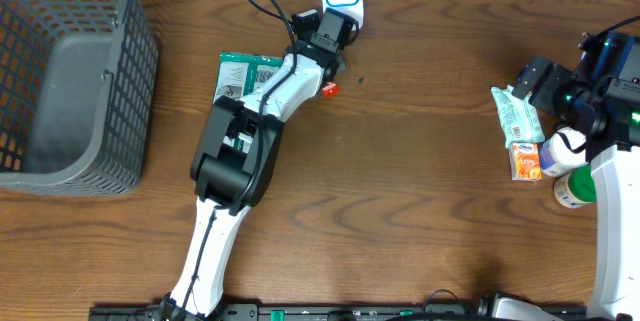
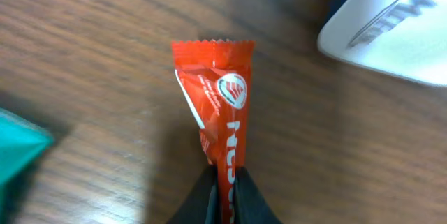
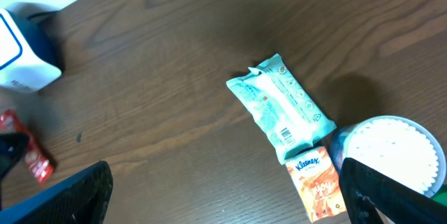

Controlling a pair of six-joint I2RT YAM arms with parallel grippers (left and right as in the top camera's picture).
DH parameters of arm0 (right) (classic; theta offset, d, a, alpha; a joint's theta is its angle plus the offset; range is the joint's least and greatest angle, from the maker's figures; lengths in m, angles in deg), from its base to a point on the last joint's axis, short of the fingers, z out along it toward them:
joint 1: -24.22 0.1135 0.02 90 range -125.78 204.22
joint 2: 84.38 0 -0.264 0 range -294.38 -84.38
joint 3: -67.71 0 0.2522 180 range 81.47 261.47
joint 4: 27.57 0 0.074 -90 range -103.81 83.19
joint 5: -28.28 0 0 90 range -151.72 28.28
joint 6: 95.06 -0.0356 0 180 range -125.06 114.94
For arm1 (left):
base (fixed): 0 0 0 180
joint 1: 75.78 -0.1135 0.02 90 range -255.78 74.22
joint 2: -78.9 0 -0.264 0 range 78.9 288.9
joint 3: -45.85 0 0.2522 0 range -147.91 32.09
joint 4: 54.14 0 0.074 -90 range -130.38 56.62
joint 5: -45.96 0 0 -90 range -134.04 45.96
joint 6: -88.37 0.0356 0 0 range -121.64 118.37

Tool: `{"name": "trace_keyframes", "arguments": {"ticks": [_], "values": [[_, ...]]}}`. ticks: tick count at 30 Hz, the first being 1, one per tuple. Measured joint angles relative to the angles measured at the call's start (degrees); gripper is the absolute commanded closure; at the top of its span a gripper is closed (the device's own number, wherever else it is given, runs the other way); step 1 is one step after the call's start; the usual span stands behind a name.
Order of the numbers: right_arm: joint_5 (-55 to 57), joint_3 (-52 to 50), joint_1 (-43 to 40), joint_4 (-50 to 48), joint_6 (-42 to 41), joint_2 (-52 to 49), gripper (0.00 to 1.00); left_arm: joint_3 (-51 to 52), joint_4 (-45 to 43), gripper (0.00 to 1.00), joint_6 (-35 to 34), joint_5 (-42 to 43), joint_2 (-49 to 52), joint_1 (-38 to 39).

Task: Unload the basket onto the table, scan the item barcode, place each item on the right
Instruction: 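Regrasp the red stick with the left gripper and lift it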

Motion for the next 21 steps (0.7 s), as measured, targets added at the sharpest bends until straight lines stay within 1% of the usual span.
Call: {"name": "trace_keyframes", "arguments": {"ticks": [4, 8, 12, 14, 16, 21], "values": [[0.00, 0.00, 0.00, 0.02, 0.00, 0.00, 0.01, -0.96, 12.31, 0.93, 2.03, 0.20, -3.89, -1.27], [0.02, 0.00, 0.00, 0.00, 0.00, 0.00, 0.01, -1.53, 21.38, 0.93, 2.64, 0.15, -13.42, -2.54], [0.02, 0.00, 0.00, 0.00, 0.00, 0.00, 0.01, -4.13, 24.33, 0.93, 2.10, -0.24, -23.23, -2.16], [0.00, 0.00, 0.00, 0.00, 0.00, 0.00, 0.01, -4.94, 24.37, 0.93, 1.77, -0.90, -25.79, -1.77], [0.02, 0.00, 0.00, 0.00, 0.00, 0.00, 0.01, -5.44, 25.16, 0.93, 0.72, -2.14, -26.99, -1.22], [0.02, 0.00, 0.00, -0.02, 0.00, 0.00, 0.01, -5.18, 31.63, 0.93, -3.65, -5.27, -25.51, -0.33]]}}
